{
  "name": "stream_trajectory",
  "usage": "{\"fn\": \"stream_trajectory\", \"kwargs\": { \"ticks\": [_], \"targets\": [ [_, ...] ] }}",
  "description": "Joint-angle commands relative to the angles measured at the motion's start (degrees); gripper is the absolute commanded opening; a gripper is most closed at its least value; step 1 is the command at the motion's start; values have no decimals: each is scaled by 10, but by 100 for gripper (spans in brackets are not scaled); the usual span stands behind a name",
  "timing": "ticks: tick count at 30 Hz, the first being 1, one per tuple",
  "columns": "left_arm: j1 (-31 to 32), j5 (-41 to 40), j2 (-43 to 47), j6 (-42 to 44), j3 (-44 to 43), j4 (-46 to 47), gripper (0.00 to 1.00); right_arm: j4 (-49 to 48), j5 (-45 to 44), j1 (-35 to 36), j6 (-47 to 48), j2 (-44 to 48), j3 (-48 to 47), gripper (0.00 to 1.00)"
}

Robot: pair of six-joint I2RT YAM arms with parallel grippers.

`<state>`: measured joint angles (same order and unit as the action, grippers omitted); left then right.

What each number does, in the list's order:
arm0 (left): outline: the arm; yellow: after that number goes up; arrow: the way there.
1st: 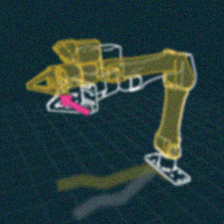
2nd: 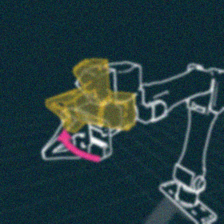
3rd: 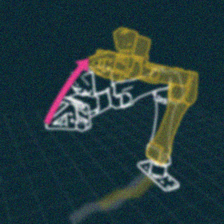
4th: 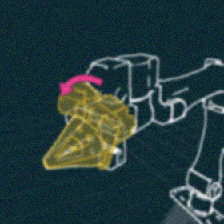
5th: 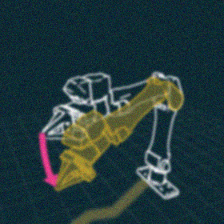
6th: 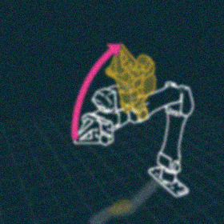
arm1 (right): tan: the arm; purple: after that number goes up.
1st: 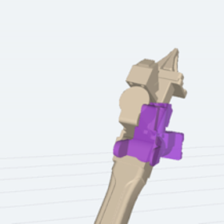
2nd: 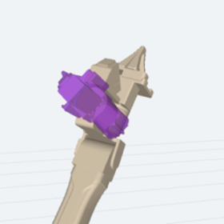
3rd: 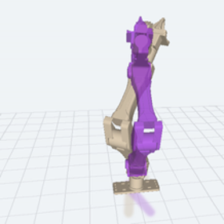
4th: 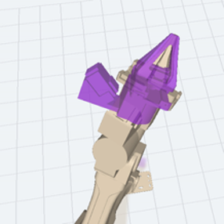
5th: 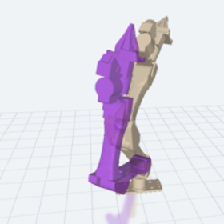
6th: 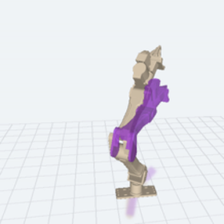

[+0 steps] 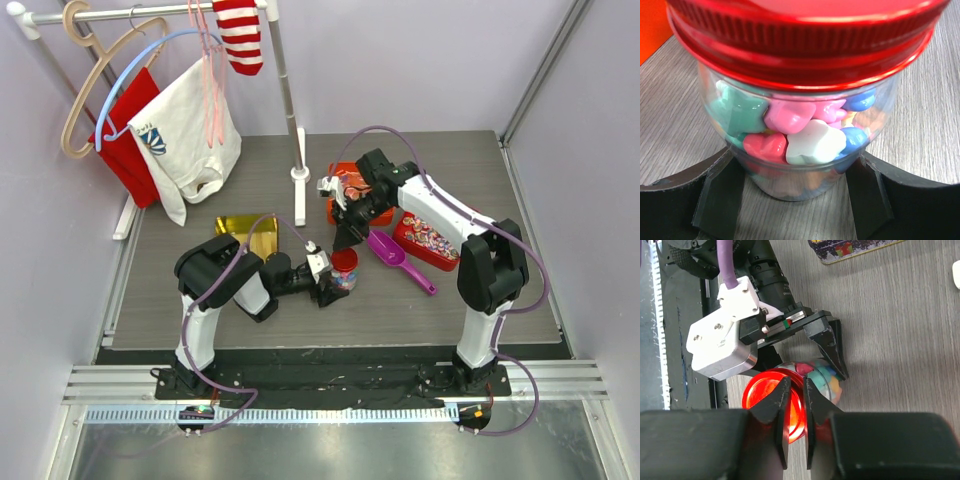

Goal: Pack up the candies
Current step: Screw the bottle lid onto the packing bottle.

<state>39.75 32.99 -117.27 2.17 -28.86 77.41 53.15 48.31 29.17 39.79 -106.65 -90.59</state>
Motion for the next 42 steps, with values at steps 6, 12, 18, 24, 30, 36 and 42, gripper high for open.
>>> {"fn": "stream_trajectory", "kwargs": {
  "ticks": [6,12,18,24,30,36,42],
  "targets": [
    [-5,-14,-11,-10,-7,111,37,80,-10,-15,40,29,24,16],
    [-6,-14,-11,-15,-8,111,36,106,-11,-29,54,46,39,13],
    [-8,-14,-11,-16,-8,111,36,128,-3,-31,65,68,70,13],
    [-7,-14,-11,-16,-8,111,36,132,5,-32,65,101,89,13],
    [-7,-12,-11,-16,-8,111,36,129,-23,-31,57,121,49,19],
    [-8,-12,-11,-16,-8,111,35,89,-16,-32,19,101,-8,35],
    [-8,-13,-11,-16,-9,111,35,71,16,-25,6,28,-55,42]
  ]
}}
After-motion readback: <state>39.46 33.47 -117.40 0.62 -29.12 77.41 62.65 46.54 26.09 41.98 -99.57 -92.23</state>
